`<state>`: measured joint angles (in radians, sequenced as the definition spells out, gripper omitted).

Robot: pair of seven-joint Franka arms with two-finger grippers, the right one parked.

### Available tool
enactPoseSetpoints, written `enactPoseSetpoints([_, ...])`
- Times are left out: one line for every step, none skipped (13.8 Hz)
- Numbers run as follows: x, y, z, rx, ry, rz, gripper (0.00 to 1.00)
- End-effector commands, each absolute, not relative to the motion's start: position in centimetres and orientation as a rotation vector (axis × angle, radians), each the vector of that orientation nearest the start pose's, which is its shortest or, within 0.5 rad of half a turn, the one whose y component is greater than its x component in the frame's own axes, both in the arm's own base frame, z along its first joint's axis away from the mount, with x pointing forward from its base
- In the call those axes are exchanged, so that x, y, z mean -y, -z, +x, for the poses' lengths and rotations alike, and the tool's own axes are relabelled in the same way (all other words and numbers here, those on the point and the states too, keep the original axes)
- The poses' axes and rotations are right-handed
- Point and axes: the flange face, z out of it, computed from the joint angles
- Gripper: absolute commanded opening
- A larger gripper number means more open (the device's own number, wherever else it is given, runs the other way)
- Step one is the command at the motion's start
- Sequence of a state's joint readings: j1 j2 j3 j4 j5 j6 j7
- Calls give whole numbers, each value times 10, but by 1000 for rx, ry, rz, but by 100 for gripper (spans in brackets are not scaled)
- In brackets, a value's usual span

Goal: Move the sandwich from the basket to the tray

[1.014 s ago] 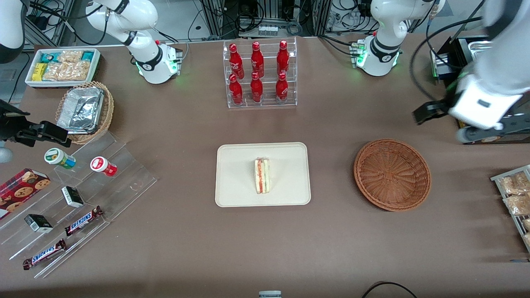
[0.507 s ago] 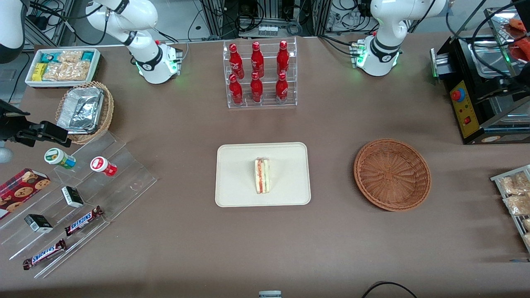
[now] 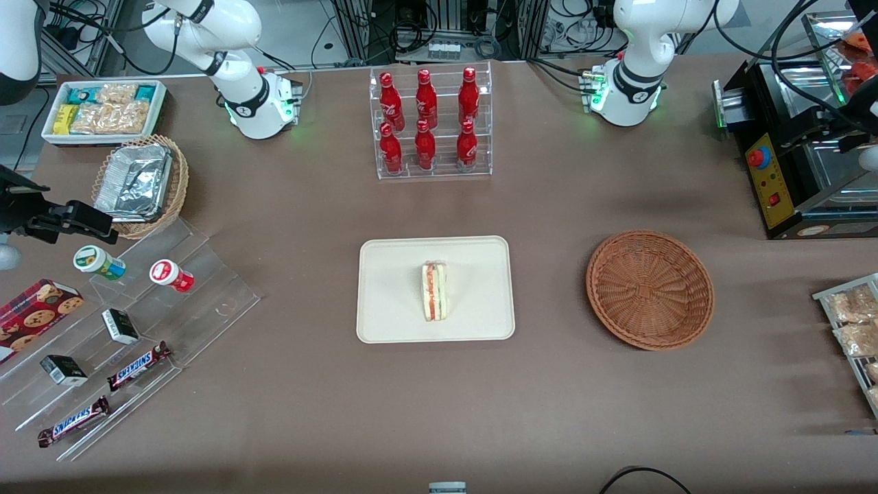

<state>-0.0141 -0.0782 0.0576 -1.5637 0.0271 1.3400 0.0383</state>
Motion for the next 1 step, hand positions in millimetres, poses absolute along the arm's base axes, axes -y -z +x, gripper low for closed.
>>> enactPoseSetpoints([-25, -658, 516, -4, -198, -3132, 99])
